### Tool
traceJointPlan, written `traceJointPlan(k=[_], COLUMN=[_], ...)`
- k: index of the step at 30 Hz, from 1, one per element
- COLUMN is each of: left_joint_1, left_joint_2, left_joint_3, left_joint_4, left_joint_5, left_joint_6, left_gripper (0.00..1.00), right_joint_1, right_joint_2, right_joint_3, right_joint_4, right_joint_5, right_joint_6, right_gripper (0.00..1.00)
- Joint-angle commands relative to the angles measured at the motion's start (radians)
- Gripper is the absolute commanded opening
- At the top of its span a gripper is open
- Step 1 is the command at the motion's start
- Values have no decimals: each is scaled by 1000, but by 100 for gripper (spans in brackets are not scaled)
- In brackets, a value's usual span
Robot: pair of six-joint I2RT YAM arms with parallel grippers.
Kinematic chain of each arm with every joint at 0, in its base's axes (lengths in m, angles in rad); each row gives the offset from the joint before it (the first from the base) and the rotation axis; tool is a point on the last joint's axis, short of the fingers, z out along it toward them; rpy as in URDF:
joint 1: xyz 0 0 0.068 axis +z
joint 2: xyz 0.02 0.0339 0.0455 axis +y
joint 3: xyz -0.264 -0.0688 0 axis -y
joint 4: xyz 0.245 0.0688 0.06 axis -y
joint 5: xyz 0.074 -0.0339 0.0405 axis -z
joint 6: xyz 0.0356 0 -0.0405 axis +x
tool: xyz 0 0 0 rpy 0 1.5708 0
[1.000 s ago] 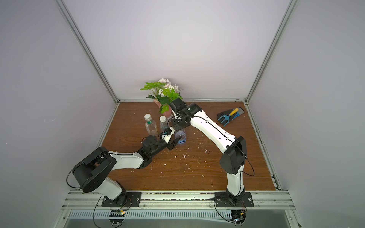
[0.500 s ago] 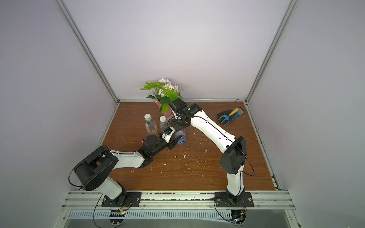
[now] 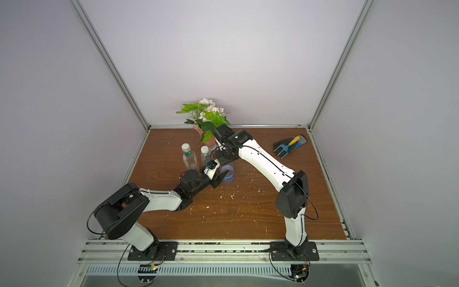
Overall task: Screw on the bottle caps
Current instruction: Pick up the plastic bottle at the center of the board.
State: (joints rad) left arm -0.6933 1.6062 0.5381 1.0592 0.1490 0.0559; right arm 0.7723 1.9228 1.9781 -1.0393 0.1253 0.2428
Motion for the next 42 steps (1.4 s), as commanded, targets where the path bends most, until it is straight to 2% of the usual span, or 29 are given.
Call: traceJointPlan(k=[1, 10, 23, 33, 42], left_joint_1=[8, 8, 9, 8, 8], left_joint_2=[9, 14, 17, 18, 12], left_joint_3=[17, 18, 16, 12, 10], left_joint_4=[24, 23, 24, 25, 24], left_joint_5=[5, 3, 3, 3, 0], left_joint_6=[-2, -2, -2, -2, 2], left_gripper=[58, 58, 58, 58, 57], right_joint_1=[5, 5, 5, 6, -5], right_joint_2=[-1, -1, 10, -45, -78], right_joint_3=[34, 47, 71, 137, 103], right_joint_4=[-25, -27, -39, -38, -37], right_joint_5=[-5, -3, -1, -59, 49], right_joint_6=[-6, -4, -2, 13, -2], right_gripper=[39, 41, 51, 68, 73])
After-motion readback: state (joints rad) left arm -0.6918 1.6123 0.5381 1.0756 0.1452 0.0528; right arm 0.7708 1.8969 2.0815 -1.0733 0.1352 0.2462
